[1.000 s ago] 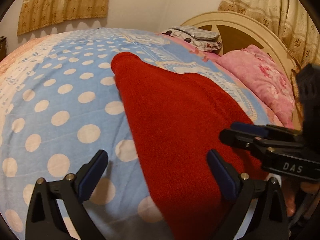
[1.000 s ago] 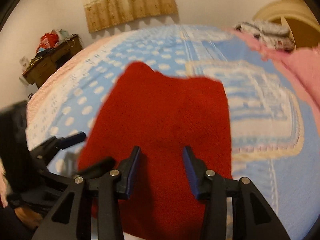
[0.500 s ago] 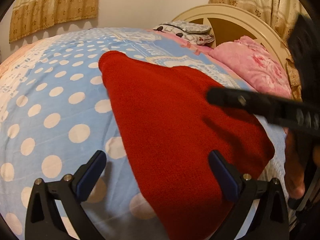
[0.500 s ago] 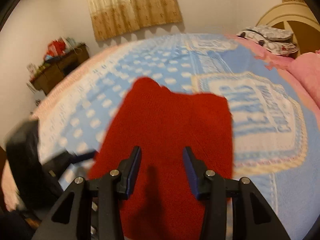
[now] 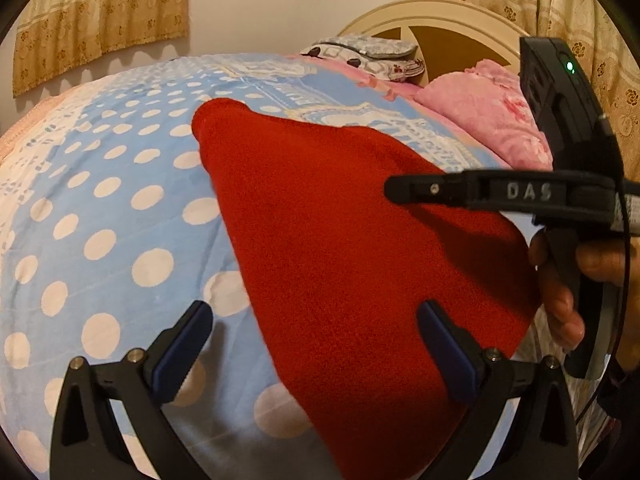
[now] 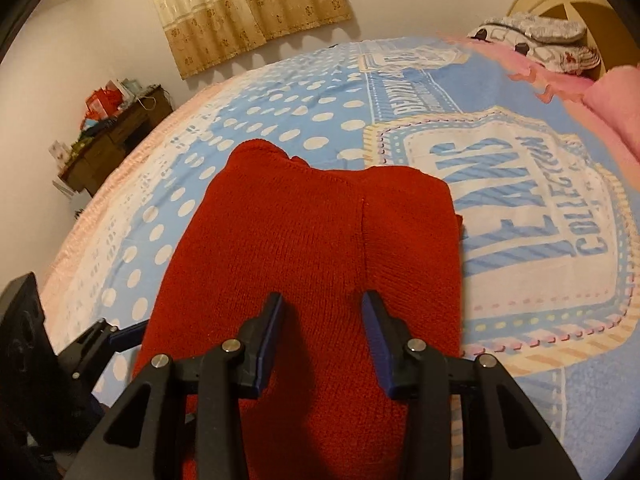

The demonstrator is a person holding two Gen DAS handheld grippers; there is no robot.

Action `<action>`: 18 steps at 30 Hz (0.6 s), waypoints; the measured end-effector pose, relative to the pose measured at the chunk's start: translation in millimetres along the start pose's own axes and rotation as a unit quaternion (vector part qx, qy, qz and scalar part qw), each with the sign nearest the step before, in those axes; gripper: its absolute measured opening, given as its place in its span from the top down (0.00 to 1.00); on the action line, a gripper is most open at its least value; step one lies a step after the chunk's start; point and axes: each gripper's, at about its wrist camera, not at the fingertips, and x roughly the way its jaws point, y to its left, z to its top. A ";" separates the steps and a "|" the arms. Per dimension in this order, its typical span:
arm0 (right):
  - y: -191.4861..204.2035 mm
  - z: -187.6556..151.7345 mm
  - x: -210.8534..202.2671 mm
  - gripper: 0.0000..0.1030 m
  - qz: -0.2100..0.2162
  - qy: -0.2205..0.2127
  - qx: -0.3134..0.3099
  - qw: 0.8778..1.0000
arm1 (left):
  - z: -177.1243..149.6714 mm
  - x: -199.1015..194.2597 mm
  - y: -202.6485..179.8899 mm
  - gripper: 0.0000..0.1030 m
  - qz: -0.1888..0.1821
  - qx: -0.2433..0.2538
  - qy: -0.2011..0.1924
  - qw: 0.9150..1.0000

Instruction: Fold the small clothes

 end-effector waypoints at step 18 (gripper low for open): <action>-91.3 1.8 -13.6 0.41 0.051 -0.044 0.121 0.990 | 1.1 7.0 9.5 0.00 -0.033 -0.028 0.019 0.999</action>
